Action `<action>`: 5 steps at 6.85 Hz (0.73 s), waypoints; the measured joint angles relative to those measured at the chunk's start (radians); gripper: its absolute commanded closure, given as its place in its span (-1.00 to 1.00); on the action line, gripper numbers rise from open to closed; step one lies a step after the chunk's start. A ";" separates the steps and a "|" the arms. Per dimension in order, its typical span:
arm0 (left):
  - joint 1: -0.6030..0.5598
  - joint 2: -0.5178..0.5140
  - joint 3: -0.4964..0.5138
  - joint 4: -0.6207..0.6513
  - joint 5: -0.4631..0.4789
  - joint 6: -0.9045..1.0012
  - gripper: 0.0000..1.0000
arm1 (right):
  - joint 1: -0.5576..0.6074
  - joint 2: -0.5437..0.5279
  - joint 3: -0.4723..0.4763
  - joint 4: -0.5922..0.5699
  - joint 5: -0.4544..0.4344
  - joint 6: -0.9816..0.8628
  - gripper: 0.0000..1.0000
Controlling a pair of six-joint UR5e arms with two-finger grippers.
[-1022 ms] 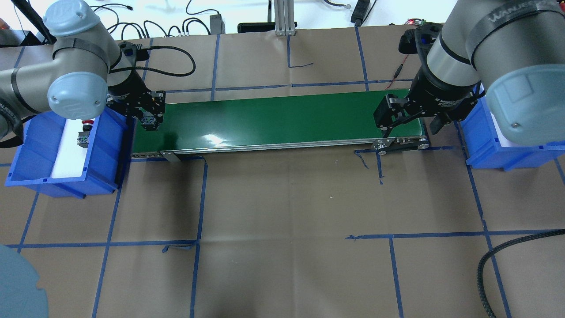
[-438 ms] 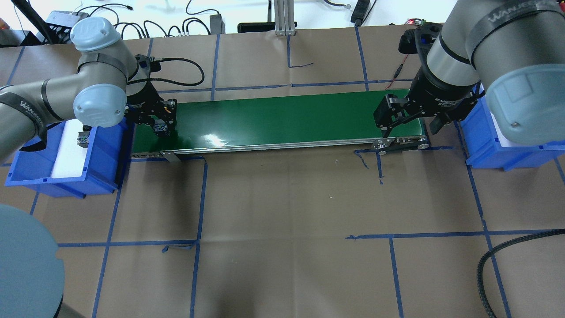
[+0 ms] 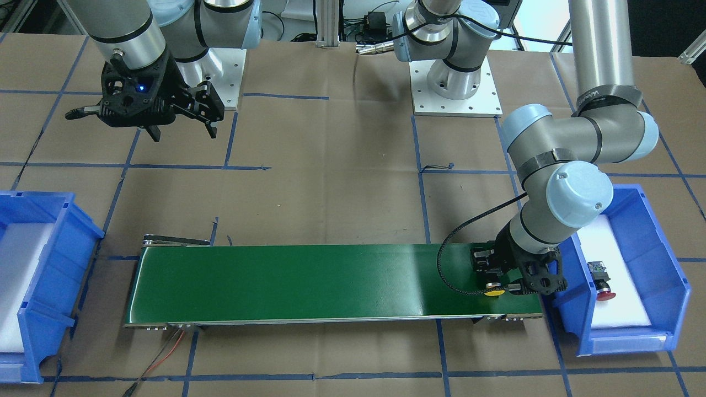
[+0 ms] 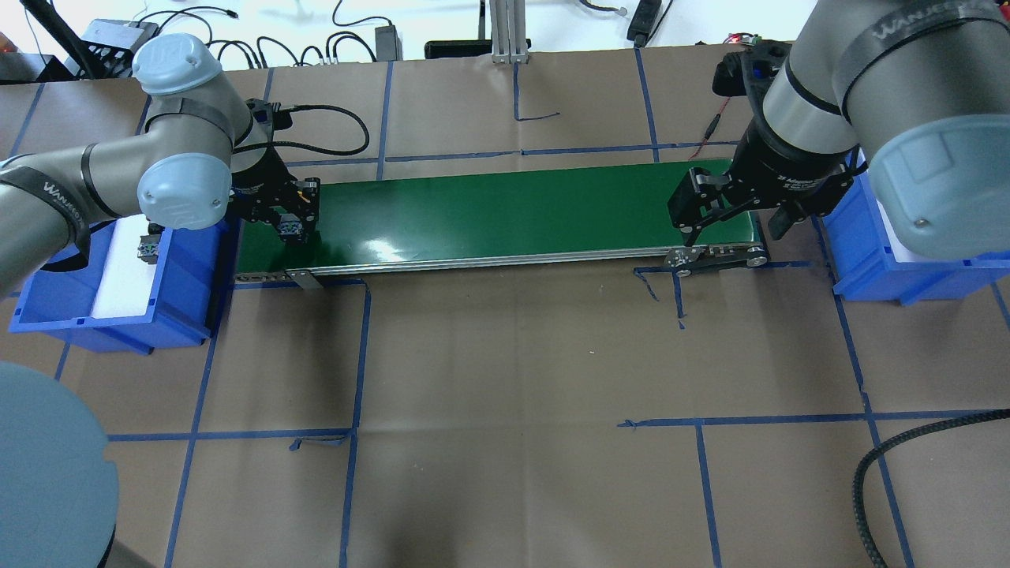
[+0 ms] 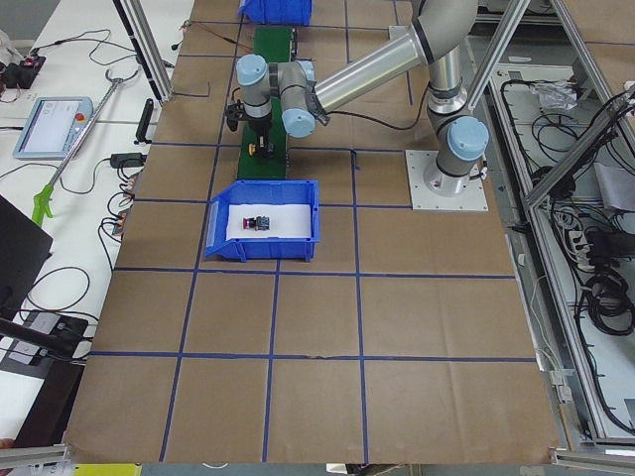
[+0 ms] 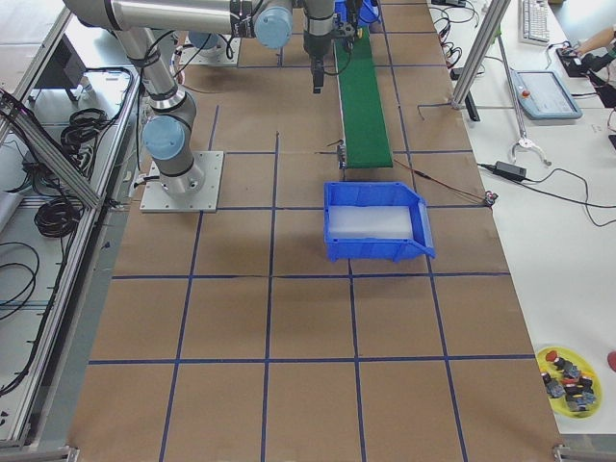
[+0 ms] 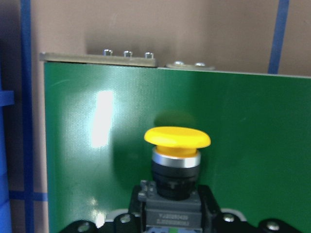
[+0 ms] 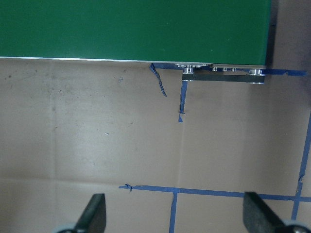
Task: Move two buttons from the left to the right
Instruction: 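Lower the yellow button onto the belt and open the left gripper, then move the left gripper back over the bin above the red button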
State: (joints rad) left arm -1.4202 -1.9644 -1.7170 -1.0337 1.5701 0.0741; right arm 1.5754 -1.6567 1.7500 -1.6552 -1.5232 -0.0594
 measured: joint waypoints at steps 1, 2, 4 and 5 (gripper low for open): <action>0.000 0.012 0.007 0.000 -0.004 0.002 -1.00 | 0.000 0.000 0.000 0.000 0.000 0.001 -1.00; 0.000 0.030 0.018 -0.005 -0.005 0.006 -1.00 | 0.000 0.000 0.000 0.000 0.000 0.001 -1.00; 0.000 0.101 0.029 -0.044 -0.004 0.012 -1.00 | 0.000 0.000 0.000 0.000 0.000 0.001 -1.00; 0.005 0.155 0.037 -0.097 -0.002 0.018 -1.00 | 0.000 0.000 0.000 0.000 0.000 0.001 -1.00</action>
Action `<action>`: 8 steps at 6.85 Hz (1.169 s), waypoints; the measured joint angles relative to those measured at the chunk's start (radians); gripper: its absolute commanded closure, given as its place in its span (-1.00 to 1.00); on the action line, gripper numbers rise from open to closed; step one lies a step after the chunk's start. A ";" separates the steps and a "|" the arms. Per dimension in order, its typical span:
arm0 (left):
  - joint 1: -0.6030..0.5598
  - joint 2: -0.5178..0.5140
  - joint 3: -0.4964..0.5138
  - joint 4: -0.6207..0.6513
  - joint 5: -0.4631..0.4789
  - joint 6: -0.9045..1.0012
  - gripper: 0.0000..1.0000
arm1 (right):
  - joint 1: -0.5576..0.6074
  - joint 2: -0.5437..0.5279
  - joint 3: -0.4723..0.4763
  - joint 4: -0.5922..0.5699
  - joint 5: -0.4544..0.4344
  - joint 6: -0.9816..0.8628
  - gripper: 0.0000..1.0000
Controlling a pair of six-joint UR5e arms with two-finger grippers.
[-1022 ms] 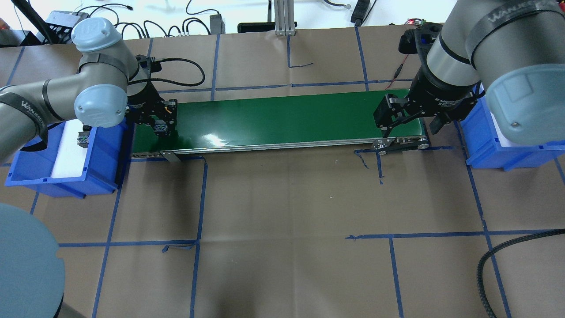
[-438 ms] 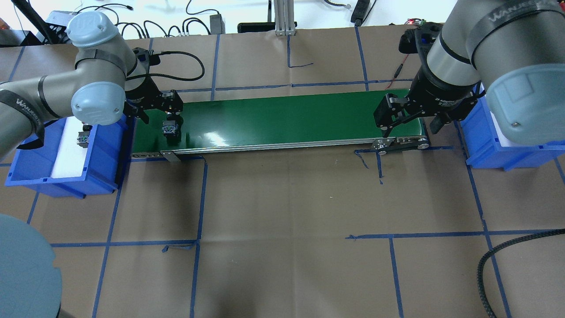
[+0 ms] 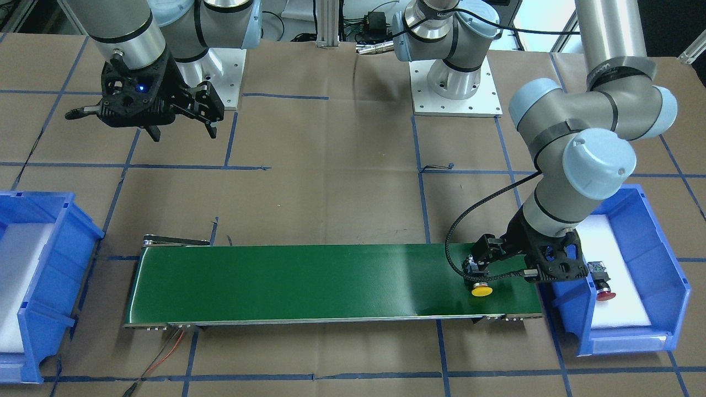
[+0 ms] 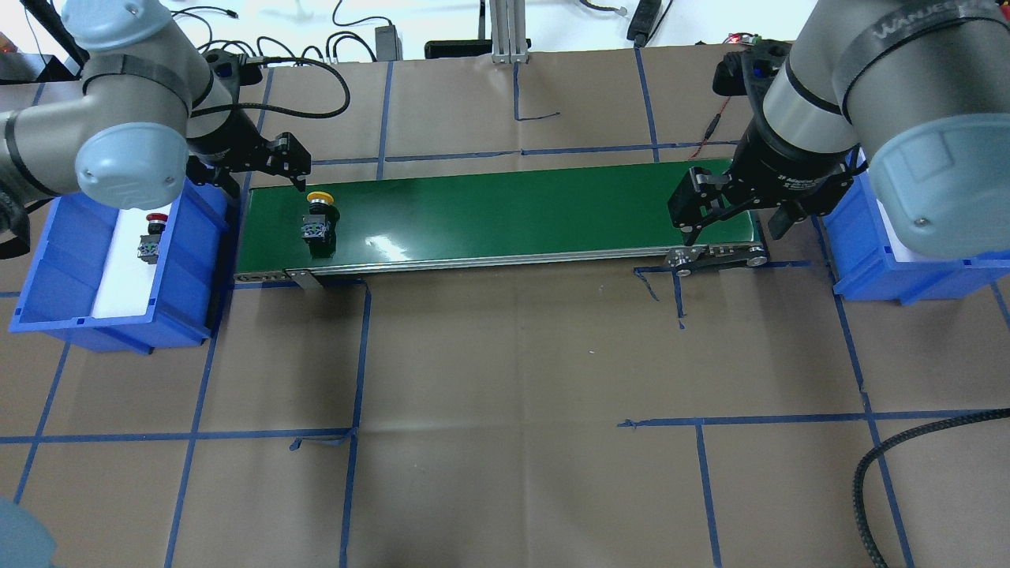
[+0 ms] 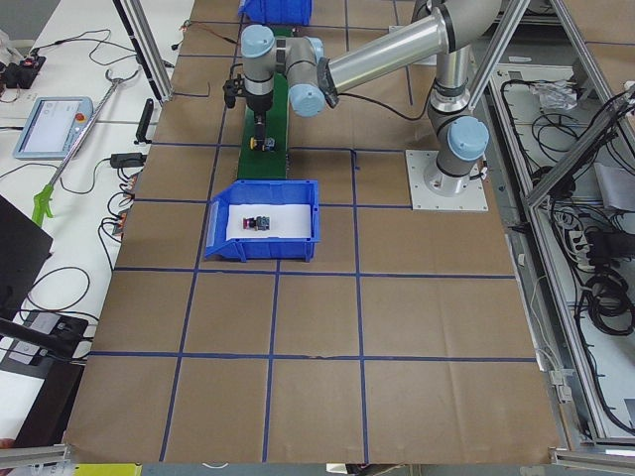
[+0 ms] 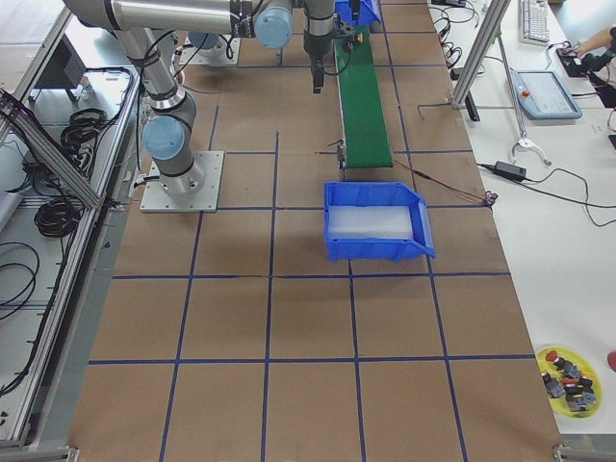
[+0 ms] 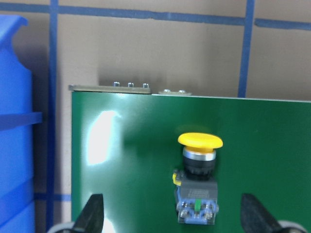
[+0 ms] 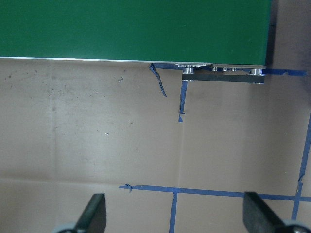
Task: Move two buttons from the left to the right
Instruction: 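Move the left gripper back over the bin above the red button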
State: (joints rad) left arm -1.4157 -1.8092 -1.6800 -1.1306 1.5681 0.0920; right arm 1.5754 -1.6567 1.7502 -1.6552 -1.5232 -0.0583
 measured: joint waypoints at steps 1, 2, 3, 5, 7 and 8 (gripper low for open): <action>0.006 0.044 0.018 -0.063 0.002 0.011 -1.00 | 0.000 0.000 0.000 0.000 0.000 0.000 -1.00; 0.011 0.068 0.049 -0.126 0.004 0.022 -1.00 | 0.000 0.000 0.000 0.000 0.000 0.000 -1.00; 0.016 0.077 0.085 -0.175 0.005 0.035 -1.00 | 0.000 0.000 0.000 0.000 0.000 0.000 -1.00; 0.085 0.066 0.125 -0.208 0.006 0.126 -1.00 | 0.000 0.000 0.000 0.000 0.000 0.000 -1.00; 0.205 0.044 0.135 -0.211 0.006 0.311 -1.00 | 0.000 0.000 -0.001 0.000 0.000 -0.001 -1.00; 0.268 0.028 0.137 -0.206 0.006 0.399 -1.00 | 0.000 0.000 -0.001 0.000 0.000 0.000 -1.00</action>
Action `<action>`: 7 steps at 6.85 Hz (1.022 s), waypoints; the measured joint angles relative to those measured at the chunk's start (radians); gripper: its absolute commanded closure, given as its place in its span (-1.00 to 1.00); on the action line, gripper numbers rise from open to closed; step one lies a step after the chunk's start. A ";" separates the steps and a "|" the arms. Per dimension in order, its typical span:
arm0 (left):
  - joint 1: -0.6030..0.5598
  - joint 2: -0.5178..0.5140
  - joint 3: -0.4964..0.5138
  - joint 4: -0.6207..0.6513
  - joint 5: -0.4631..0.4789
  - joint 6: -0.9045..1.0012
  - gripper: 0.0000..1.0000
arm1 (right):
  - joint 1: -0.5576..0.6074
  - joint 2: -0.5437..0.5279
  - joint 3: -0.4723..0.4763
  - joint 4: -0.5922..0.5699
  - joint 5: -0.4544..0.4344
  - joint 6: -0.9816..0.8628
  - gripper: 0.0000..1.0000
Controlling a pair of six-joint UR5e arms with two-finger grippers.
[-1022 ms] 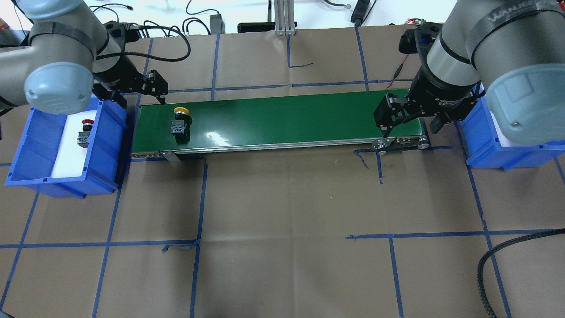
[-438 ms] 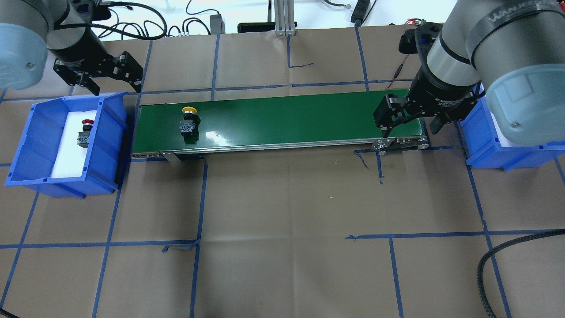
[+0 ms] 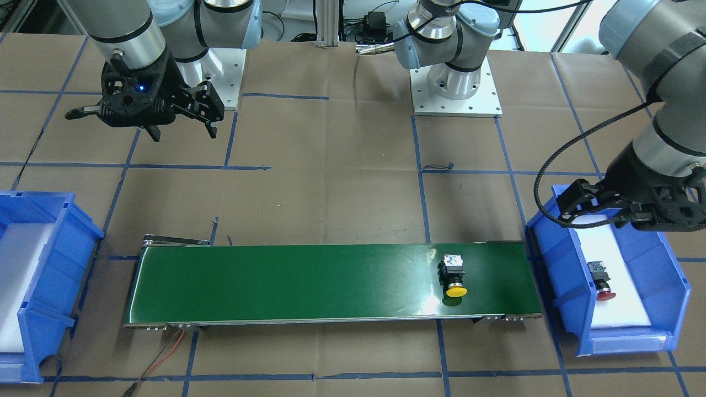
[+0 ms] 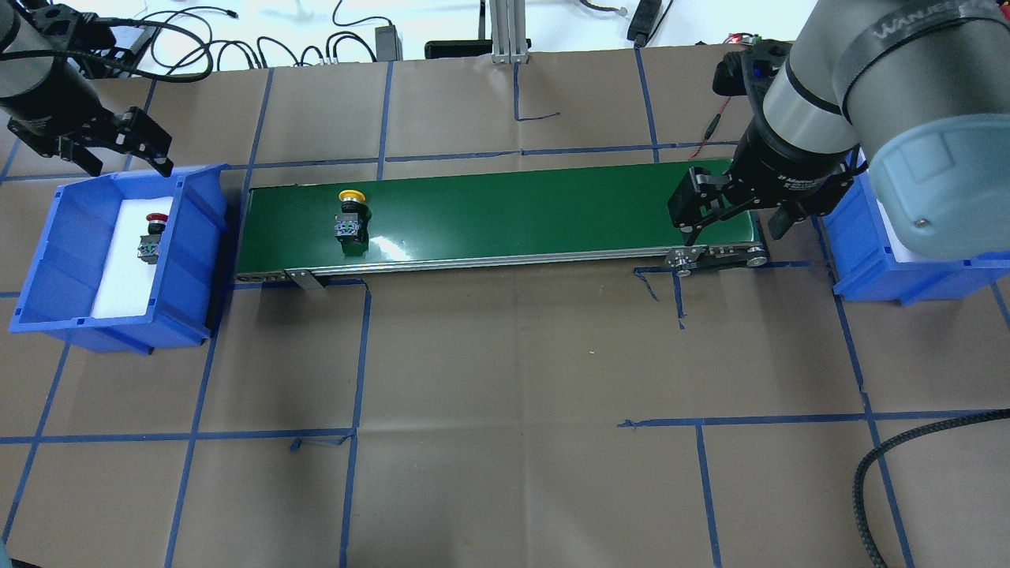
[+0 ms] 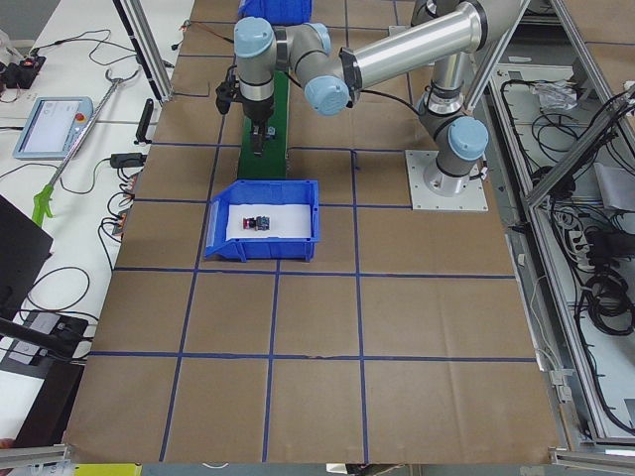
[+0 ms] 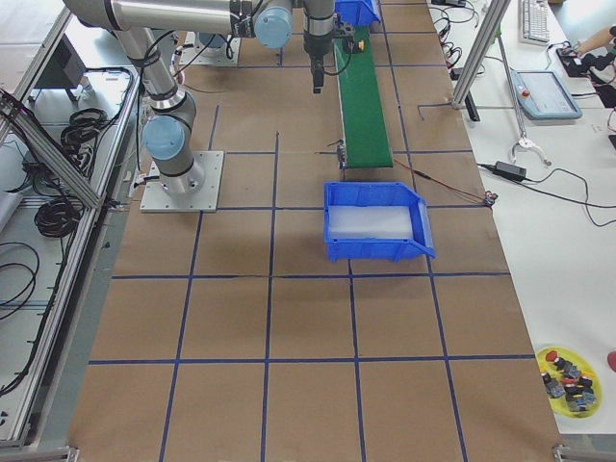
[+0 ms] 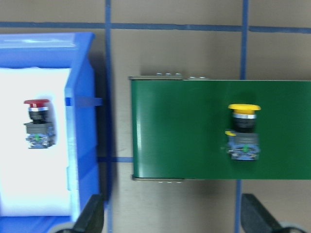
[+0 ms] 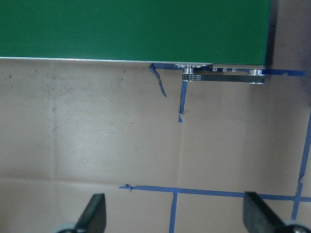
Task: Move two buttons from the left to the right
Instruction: 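Move the left gripper back over the bin above the red button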
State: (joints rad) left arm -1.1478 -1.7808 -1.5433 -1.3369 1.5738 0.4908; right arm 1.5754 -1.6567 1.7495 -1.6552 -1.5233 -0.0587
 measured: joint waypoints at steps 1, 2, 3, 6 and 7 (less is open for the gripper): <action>0.059 -0.016 -0.001 0.007 0.000 0.063 -0.99 | 0.000 0.000 0.000 0.000 0.000 0.000 -1.00; 0.095 -0.027 -0.007 0.011 0.000 0.091 -0.99 | 0.000 0.000 0.001 0.000 0.000 0.000 -1.00; 0.111 -0.036 -0.016 0.021 0.000 0.104 -0.99 | 0.000 0.000 0.001 0.000 0.000 0.000 -1.00; 0.124 -0.099 -0.037 0.127 -0.002 0.130 -0.99 | 0.000 0.000 0.001 0.000 0.000 0.000 -1.00; 0.124 -0.130 -0.046 0.175 -0.006 0.132 -0.99 | 0.000 0.000 0.001 0.000 0.000 0.000 -1.00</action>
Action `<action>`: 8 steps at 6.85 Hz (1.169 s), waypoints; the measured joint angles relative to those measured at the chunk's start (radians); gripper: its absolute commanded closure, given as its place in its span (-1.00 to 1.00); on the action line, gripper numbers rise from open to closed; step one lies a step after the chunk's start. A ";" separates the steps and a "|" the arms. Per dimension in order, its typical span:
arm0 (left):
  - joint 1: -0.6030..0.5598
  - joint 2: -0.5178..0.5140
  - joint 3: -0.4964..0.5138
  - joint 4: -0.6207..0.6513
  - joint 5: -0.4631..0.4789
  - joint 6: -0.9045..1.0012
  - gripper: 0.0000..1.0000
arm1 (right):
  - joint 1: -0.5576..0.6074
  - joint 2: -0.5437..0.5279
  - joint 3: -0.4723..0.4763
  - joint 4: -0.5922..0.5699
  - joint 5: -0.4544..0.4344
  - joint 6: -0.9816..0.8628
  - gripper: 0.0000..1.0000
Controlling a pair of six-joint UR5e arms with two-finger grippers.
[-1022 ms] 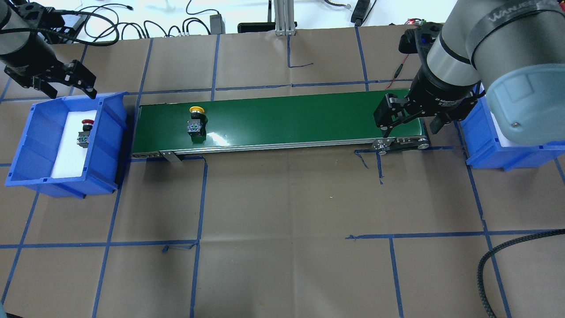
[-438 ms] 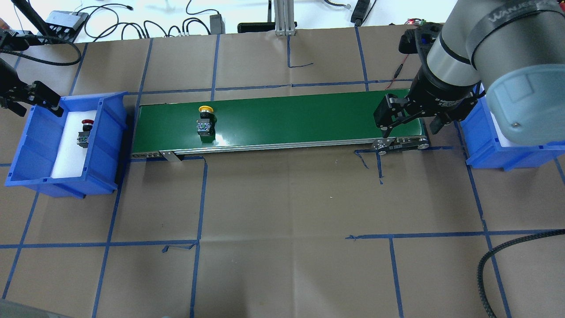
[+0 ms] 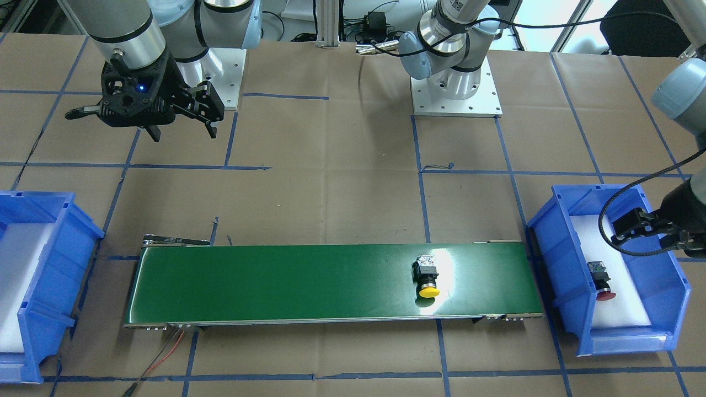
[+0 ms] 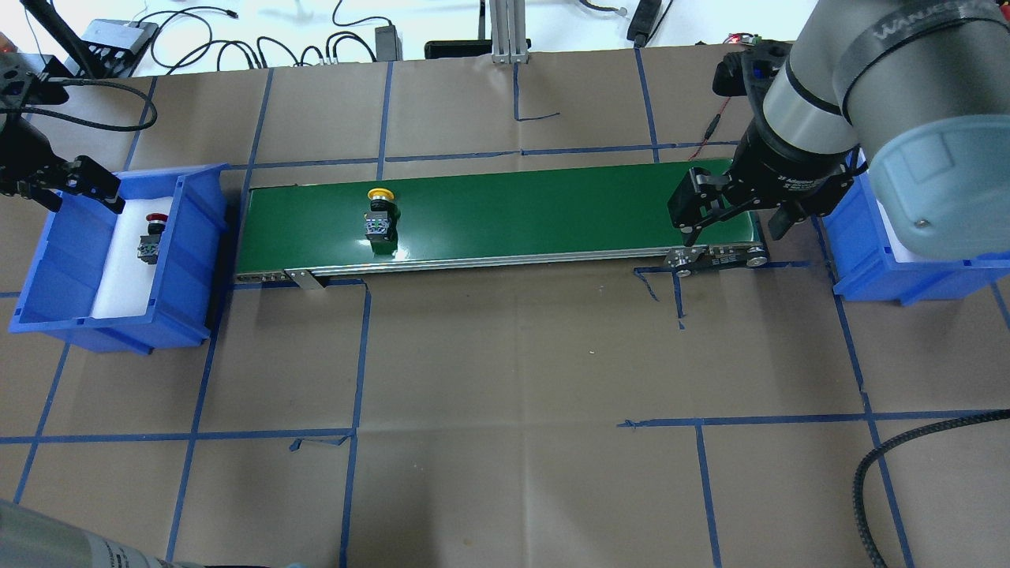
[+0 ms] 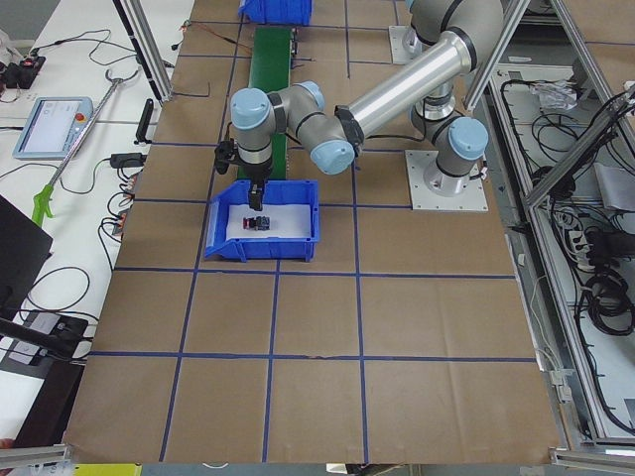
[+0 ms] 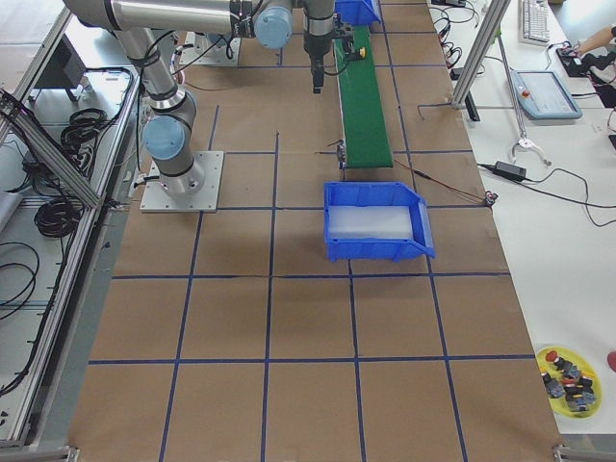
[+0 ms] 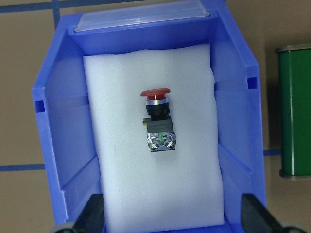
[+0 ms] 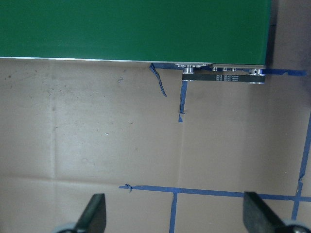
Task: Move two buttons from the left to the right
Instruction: 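Lower the left gripper and grasp the red push button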
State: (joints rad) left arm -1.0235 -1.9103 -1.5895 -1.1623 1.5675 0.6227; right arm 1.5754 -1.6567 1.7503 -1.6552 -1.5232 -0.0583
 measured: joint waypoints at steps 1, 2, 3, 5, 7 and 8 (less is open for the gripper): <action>0.000 -0.029 -0.014 0.045 -0.003 0.002 -0.99 | 0.000 0.000 0.000 0.000 0.000 0.000 -1.00; 0.000 -0.049 -0.032 0.076 -0.004 0.004 -0.99 | 0.000 0.000 0.000 0.000 0.000 0.000 -1.00; -0.001 -0.064 -0.046 0.102 -0.005 0.004 -0.99 | 0.000 0.000 0.000 0.000 0.000 0.000 -1.00; 0.000 -0.121 -0.053 0.178 -0.005 0.006 -0.99 | 0.000 0.000 0.000 0.000 0.000 0.000 -1.00; -0.001 -0.166 -0.054 0.231 -0.005 0.006 -0.99 | 0.000 0.000 0.000 0.000 0.000 0.000 -1.00; -0.002 -0.178 -0.055 0.237 -0.006 0.005 -0.97 | 0.000 0.000 0.000 0.000 0.000 0.000 -1.00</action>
State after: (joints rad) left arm -1.0255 -2.0883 -1.6441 -0.9256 1.5617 0.6280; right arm 1.5754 -1.6567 1.7502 -1.6552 -1.5233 -0.0583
